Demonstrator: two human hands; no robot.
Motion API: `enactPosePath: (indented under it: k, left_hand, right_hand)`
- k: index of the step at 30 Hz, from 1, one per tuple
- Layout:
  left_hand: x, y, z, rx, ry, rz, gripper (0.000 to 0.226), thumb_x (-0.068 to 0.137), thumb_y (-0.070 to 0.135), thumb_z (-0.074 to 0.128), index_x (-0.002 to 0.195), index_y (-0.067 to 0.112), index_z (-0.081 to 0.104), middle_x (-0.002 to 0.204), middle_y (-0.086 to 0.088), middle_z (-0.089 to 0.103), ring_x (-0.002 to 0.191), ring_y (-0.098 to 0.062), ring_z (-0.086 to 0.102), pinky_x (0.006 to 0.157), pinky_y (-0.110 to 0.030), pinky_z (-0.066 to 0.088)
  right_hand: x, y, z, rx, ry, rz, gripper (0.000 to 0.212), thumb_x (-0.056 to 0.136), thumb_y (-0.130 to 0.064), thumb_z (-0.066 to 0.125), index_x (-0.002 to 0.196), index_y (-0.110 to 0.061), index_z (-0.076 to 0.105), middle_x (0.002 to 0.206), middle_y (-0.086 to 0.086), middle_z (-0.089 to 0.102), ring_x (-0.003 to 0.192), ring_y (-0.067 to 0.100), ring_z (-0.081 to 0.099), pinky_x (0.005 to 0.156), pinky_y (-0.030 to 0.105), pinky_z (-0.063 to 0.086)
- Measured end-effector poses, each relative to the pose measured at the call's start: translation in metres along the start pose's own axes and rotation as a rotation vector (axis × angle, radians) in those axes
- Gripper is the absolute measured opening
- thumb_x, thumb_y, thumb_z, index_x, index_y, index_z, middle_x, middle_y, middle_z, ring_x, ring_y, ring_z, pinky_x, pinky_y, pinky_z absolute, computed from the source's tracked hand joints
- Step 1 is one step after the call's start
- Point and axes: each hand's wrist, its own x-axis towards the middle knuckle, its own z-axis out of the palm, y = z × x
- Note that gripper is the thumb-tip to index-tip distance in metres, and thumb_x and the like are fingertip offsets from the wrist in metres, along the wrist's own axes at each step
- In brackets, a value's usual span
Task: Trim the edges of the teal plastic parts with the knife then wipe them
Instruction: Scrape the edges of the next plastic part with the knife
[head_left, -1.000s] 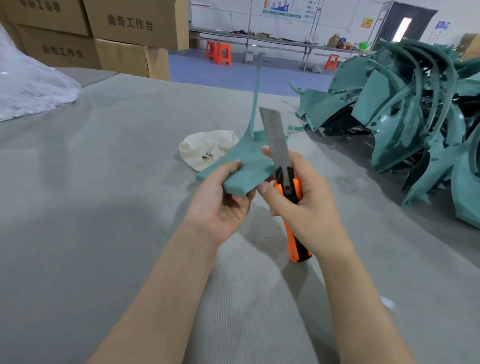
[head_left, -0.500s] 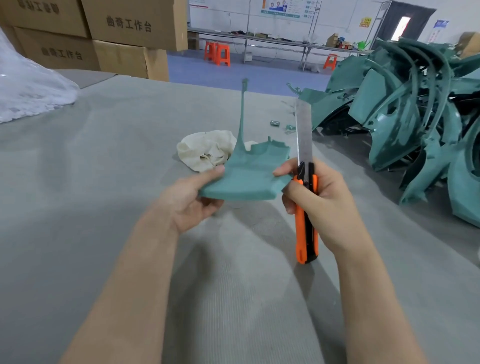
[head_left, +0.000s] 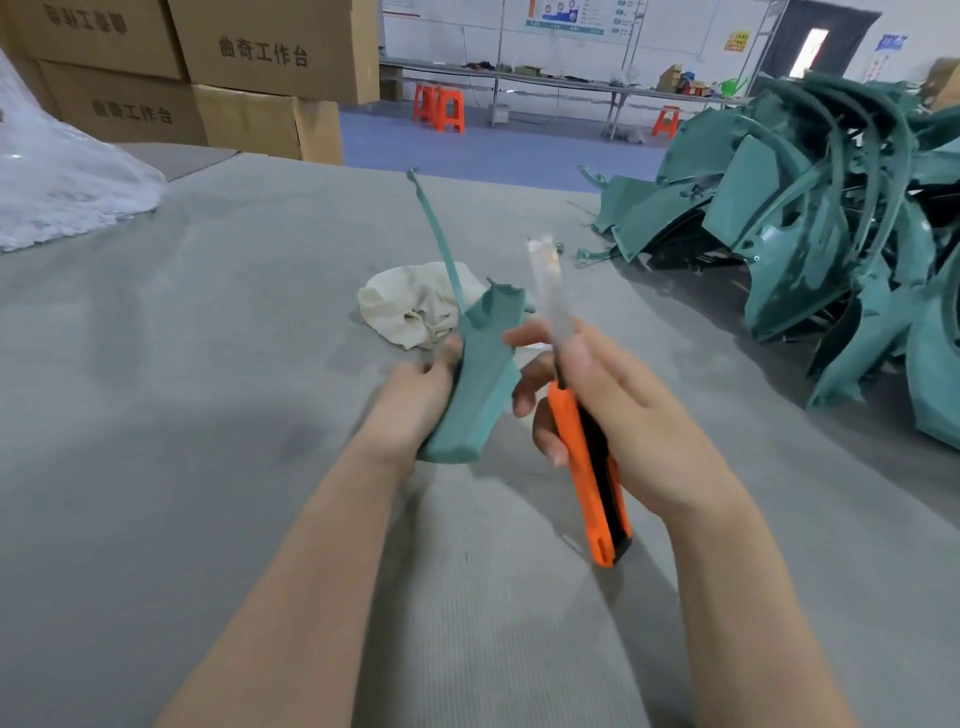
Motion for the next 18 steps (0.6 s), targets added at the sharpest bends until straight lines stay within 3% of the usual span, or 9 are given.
enactPosePath:
  k: [3,7,12,18]
  left_hand:
    - [0.000,-0.001,0.004,0.010,0.037,-0.007,0.054,0.090,0.061,0.044,0.076,0.014,0.067,0.062,0.003,0.062,0.054,-0.011,0.057,0.049,-0.023,0.038]
    - [-0.001,-0.001,0.001,-0.133,-0.008,-0.062,0.050,0.090,0.059,0.047,0.073,0.014,0.062,0.054,0.005,0.058,0.046,-0.011,0.051,0.048,-0.023,0.036]
    - [0.000,0.000,-0.004,-0.241,-0.023,-0.126,0.048,0.090,0.058,0.050,0.069,0.015,0.055,0.042,0.007,0.049,0.030,-0.005,0.041,0.044,-0.021,0.030]
    - [-0.004,0.003,-0.009,-0.296,-0.062,-0.149,0.045,0.094,0.052,0.047,0.074,0.012,0.052,0.035,0.008,0.046,0.024,-0.003,0.039,0.030,-0.010,0.026]
  right_hand:
    - [0.001,0.003,0.002,-0.014,0.135,0.007,0.043,0.093,-0.049,0.036,0.099,-0.015,0.061,0.067,-0.001,0.056,0.047,0.016,0.046,0.051,0.024,0.042]
    - [0.002,0.003,0.007,-0.158,0.257,-0.094,0.041,0.095,-0.046,0.045,0.082,-0.008,0.051,0.060,0.014,0.050,0.045,0.013,0.050,0.046,0.023,0.043]
    - [0.002,0.008,0.005,-0.326,0.203,-0.068,0.045,0.094,-0.049,0.051,0.061,-0.019,0.051,0.055,0.003,0.057,0.044,0.015,0.054,0.046,0.025,0.046]
    - [0.003,0.013,0.005,-0.392,0.166,-0.074,0.047,0.088,-0.057,0.043,0.060,-0.022,0.052,0.052,-0.001,0.057,0.044,0.015,0.054,0.046,0.025,0.046]
